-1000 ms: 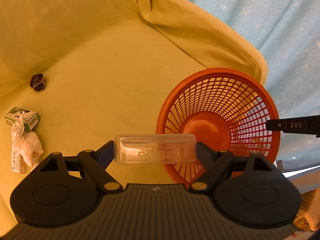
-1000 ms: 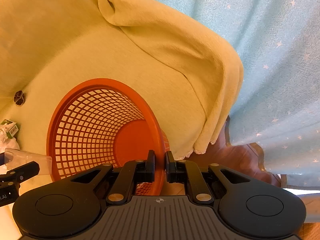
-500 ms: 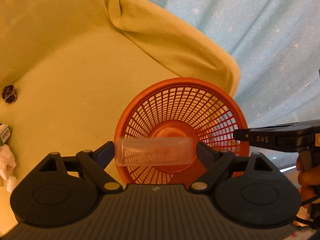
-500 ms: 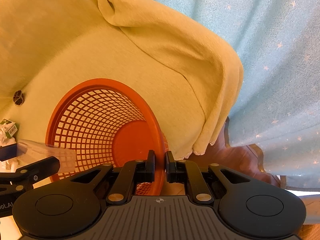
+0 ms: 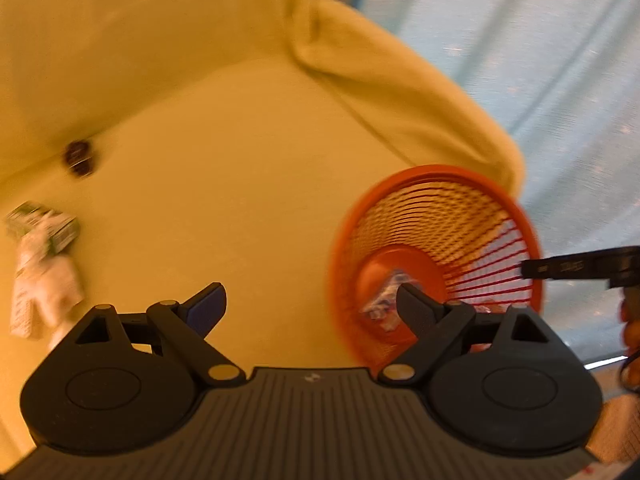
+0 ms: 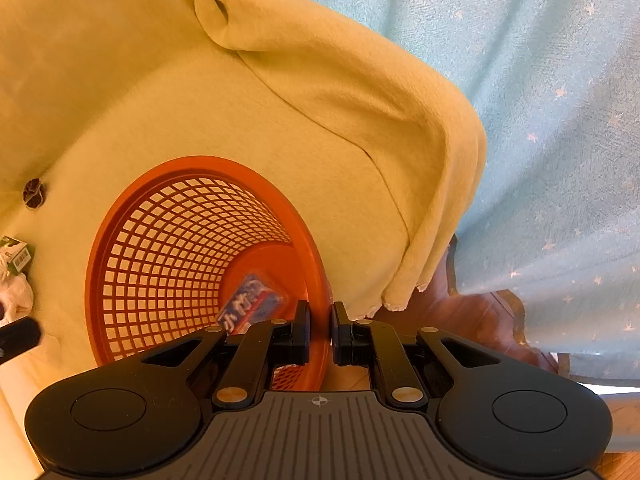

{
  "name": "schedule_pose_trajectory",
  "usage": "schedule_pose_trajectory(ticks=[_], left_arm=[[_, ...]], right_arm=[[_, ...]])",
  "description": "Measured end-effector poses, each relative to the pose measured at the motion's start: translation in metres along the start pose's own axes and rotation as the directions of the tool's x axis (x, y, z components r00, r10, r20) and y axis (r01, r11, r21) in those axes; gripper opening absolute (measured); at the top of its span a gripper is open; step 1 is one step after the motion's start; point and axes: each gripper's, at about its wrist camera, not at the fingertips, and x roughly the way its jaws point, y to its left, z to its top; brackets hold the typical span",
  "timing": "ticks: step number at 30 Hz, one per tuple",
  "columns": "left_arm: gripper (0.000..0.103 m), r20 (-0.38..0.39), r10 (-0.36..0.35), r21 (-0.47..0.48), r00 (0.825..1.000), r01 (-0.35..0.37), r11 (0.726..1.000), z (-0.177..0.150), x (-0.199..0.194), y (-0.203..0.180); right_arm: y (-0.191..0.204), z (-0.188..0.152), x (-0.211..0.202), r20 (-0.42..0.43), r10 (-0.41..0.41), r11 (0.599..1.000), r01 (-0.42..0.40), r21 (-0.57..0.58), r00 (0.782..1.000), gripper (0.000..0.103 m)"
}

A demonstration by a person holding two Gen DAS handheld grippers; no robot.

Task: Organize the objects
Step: 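Carry the box over the wastebasket and open the left gripper, then grasp the clear plastic cup with the left gripper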

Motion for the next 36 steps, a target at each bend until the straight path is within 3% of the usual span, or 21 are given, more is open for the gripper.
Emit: schedule_pose_trajectory(ticks=[6,10,16,36], left_arm=[[0.089,-0.011,0.107,-0.066,0.994,-0.108,0.992,-0.025,-0.006,0.054],[0.09,-0.052,0.215,-0.089,0.975,-0.219,0.972,-0.047,0.0,0.093],[0.09,-0.09,0.284,-0.116,0.955,-0.294,0.949,-0.075,0.016,0.139],[0.085,-0.143,0.233,0.06,0.962,-0.227,0.972,-0.081,0.099,0.192]], right_arm=[[0.001,0.001,0.001,0.0,-0.002,1.0,0.002,-0.025,1.0,0.007],[0.002,0.0,0.003,0.004,-0.01,0.999,0.01,-0.043,1.0,0.007],[0.002,0.002,0.005,0.014,-0.02,0.997,0.021,-0.069,1.0,0.007],[0.006,-0.005,0.008,0.031,-0.058,0.997,0.059,-0.043,0.998,0.007]])
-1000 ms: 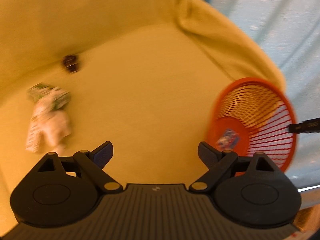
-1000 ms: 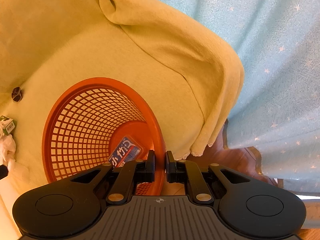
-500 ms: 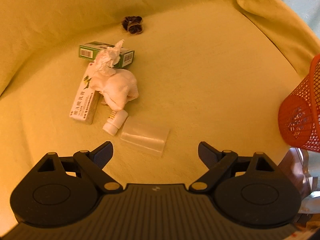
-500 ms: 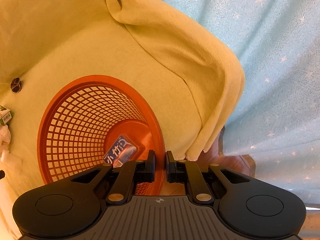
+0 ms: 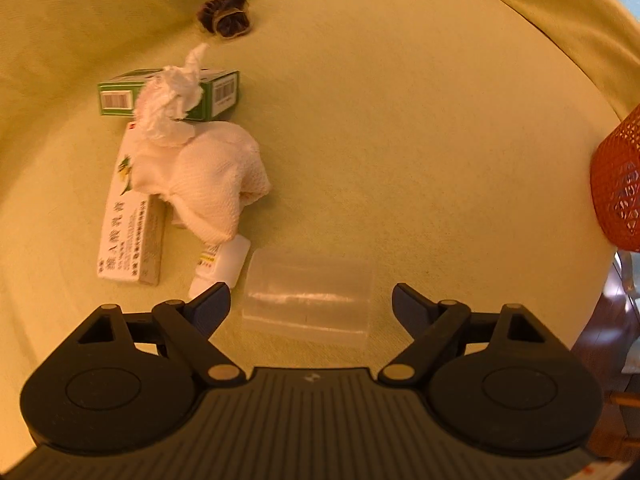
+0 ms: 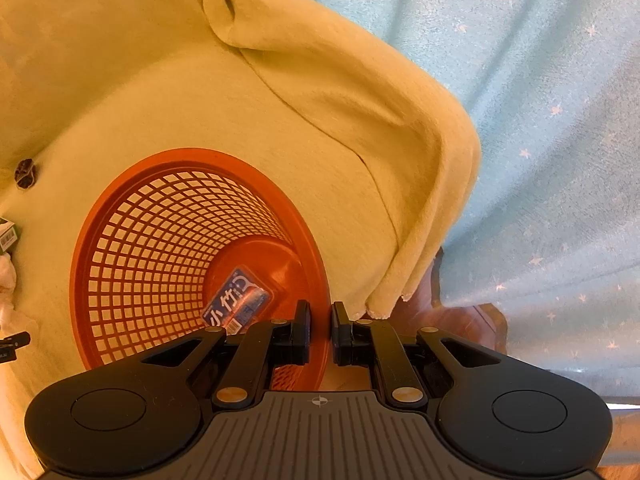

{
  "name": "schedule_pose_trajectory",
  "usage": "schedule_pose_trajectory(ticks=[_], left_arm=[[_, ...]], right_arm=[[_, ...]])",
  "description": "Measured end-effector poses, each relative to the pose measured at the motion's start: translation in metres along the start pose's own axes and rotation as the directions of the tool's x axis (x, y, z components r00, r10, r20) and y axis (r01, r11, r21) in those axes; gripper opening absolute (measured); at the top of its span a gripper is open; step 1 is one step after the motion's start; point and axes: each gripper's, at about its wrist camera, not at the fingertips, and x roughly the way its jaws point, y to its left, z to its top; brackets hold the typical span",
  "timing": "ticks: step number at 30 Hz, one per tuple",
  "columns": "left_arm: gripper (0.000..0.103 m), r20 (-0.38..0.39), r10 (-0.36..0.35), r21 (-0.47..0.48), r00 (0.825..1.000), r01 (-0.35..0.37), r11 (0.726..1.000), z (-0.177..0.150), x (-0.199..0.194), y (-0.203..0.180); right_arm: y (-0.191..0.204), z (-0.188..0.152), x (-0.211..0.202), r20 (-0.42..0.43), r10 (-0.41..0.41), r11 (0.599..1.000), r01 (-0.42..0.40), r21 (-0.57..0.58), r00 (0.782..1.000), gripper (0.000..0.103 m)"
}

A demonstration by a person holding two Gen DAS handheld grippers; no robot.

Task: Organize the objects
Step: 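Grasp the clear plastic cup with the left gripper, then carry the cup over the wastebasket and open the left gripper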

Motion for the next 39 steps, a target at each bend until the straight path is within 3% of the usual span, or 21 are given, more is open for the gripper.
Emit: schedule_pose_trajectory(ticks=[5,7,12,20,25,39], left_arm=[[0.081,-0.03,-0.008,0.006,1.0,0.008,1.0,0.001,0.015,0.001],[0.07,-0.038,-0.018,-0.003,0.999,0.018,1.0,0.001,0.019,0.001],[0.07,-0.019,-0.005,-0.013,1.0,0.005,1.0,0.0,0.013,-0.004],[0.07,0.022,-0.015,-0.05,1.0,0.016,0.999,0.01,-0.042,-0.015],[0.07,0.044,-0.036,-0.056,0.998,0.038,0.998,0.024,-0.08,-0.039],[0.07,0.059,-0.087,-0.063,0.994,0.091,0.994,0.05,-0.137,-0.114]], right_arm=[[0.001,-0.001,-0.003,0.005,0.006,1.0,-0.006,0.012,1.0,0.007],[0.002,-0.002,-0.004,0.008,0.011,1.0,-0.011,0.014,1.0,0.007],[0.003,-0.004,-0.007,0.012,0.021,1.0,-0.021,0.02,1.0,0.007],[0.003,-0.002,-0.006,0.015,0.048,0.999,-0.048,0.021,0.999,0.007],[0.001,-0.002,-0.005,0.011,0.056,0.998,-0.056,0.016,0.998,0.007],[-0.004,-0.002,-0.004,0.015,0.092,0.996,-0.092,0.002,0.996,0.007]])
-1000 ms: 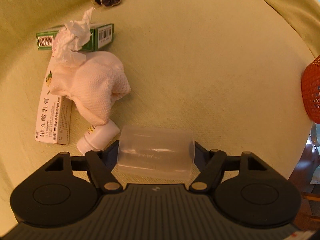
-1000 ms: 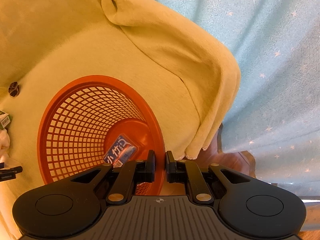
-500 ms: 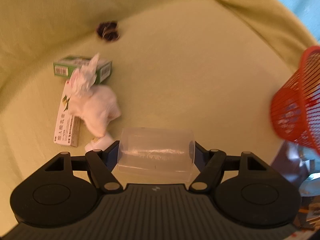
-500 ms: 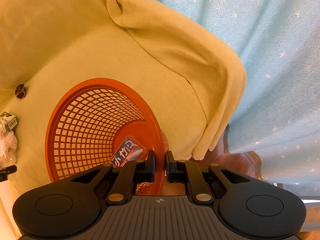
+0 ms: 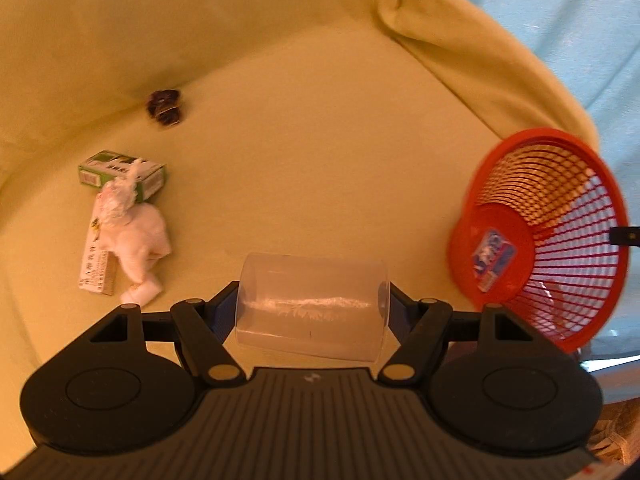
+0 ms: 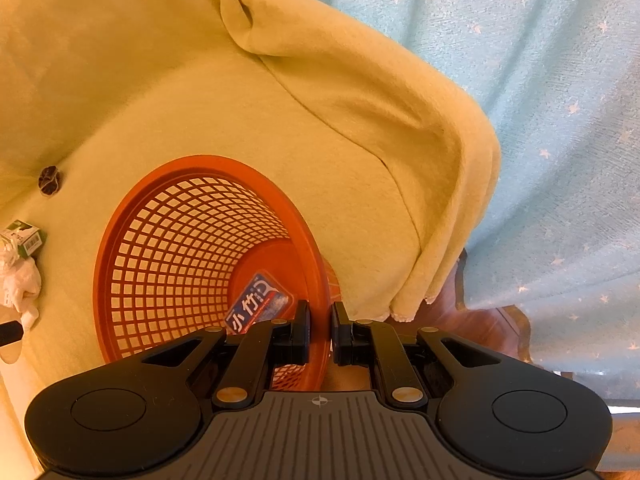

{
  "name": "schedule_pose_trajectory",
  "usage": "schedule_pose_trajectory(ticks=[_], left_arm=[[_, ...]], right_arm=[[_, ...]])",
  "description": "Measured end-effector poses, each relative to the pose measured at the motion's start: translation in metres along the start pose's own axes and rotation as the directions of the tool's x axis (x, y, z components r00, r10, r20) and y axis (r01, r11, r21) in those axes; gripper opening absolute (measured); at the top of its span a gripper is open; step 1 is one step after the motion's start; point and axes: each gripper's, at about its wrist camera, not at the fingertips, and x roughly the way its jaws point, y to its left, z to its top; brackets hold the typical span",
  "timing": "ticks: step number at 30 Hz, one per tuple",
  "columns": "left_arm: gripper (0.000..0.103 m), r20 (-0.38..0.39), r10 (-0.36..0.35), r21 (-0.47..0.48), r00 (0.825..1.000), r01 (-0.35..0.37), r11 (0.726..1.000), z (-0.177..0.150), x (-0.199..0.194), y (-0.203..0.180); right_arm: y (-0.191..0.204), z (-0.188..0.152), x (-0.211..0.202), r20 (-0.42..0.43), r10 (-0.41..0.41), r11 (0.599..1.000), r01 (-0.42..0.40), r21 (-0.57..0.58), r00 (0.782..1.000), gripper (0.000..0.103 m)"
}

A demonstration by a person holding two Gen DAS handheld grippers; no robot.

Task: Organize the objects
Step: 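Carry the cup over the wastebasket and open the left gripper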

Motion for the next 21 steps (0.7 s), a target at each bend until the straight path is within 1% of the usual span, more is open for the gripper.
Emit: schedule_pose_trajectory(ticks=[10,21], left_arm=[[0.07,0.007,-0.065,0.027,0.998,0.065,0.997,0.007,-0.003,-0.056],[0.07,0.021,-0.102,0.073,0.995,0.1,0.992,0.017,-0.006,-0.096]], right_arm=[[-0.005,0.001,0.001,-0.002,0.025,1.0,-0.025,0.0,1.0,0.007],[-0.006,0.004,-0.001,-0.001,0.062,0.998,-0.062,0.0,0.998,0.007]])
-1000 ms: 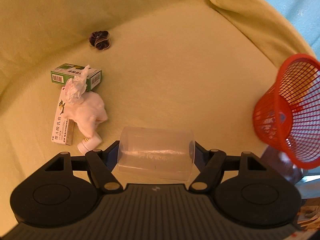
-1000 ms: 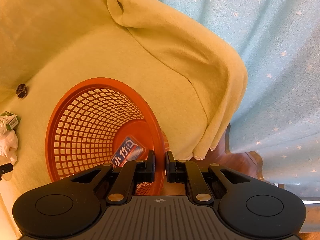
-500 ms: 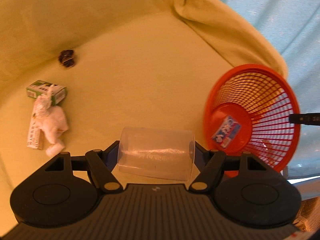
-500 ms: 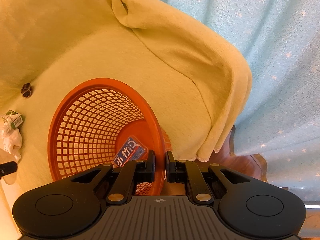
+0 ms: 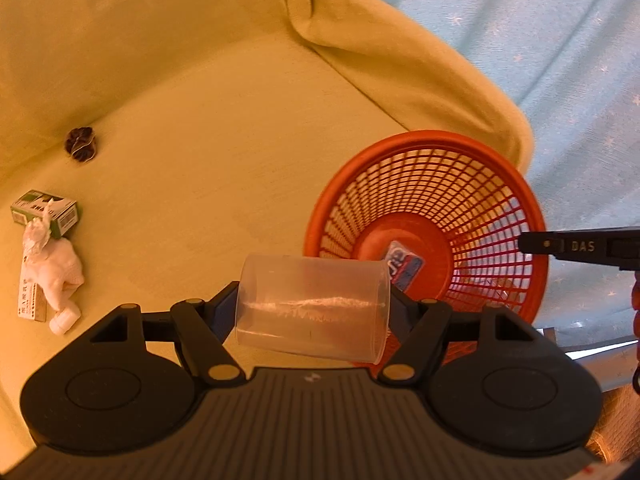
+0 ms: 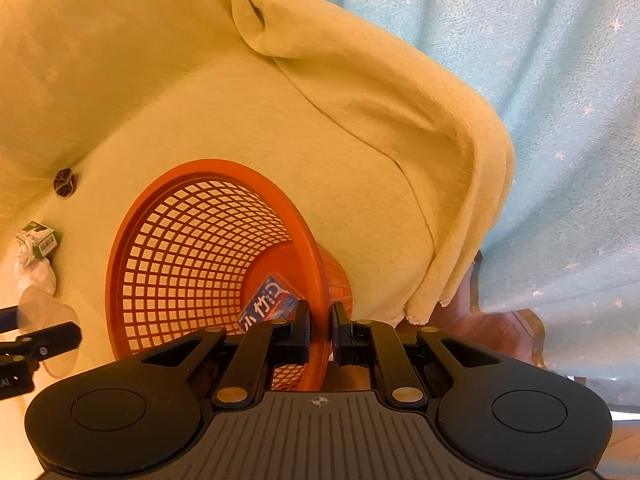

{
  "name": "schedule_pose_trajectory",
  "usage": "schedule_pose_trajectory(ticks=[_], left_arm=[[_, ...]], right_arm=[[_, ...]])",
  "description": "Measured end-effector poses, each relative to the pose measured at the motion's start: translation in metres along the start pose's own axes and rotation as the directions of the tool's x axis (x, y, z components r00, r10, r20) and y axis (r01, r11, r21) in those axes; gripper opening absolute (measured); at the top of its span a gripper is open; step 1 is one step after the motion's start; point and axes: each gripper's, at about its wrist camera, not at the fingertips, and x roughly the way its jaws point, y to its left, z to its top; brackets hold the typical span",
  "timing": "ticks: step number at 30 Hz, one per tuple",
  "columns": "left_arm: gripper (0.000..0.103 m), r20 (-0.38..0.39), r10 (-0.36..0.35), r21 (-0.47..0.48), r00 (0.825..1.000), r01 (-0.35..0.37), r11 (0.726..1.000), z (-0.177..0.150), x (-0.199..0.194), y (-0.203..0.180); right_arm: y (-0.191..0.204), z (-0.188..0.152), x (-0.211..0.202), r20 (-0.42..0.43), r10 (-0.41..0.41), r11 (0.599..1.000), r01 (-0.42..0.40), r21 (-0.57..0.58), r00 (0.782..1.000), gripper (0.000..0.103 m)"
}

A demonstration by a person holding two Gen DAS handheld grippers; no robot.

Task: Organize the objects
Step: 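Carry the cup over the wastebasket and open the left gripper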

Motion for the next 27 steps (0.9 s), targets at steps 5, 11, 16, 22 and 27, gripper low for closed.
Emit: schedule_pose_trajectory(ticks=[5,11,16,22,27], left_arm=[[0.07,-0.003,-0.003,0.009,1.0,0.003,1.0,0.0,0.002,-0.009],[0.07,-0.01,-0.006,0.012,1.0,0.006,1.0,-0.003,0.003,-0.015],[0.07,-0.016,-0.007,0.011,1.0,0.007,1.0,0.0,0.007,-0.02],[0.07,-0.016,-0.011,0.008,1.0,0.012,1.0,0.003,0.009,-0.022],[0.07,-0.018,-0.018,0.006,1.0,0.018,1.0,0.007,0.012,-0.026]], right_arm=[[0.001,0.002,-0.001,0.006,0.012,1.0,-0.012,-0.01,1.0,0.007],[0.004,0.003,-0.001,0.015,0.016,0.999,-0.016,-0.029,1.0,0.007],[0.005,0.002,-0.001,0.015,0.014,0.999,-0.013,-0.038,1.0,0.007],[0.005,0.002,-0.001,0.016,0.012,0.999,-0.011,-0.041,1.0,0.007],[0.005,0.002,-0.001,0.018,0.008,0.999,-0.008,-0.045,1.0,0.007]])
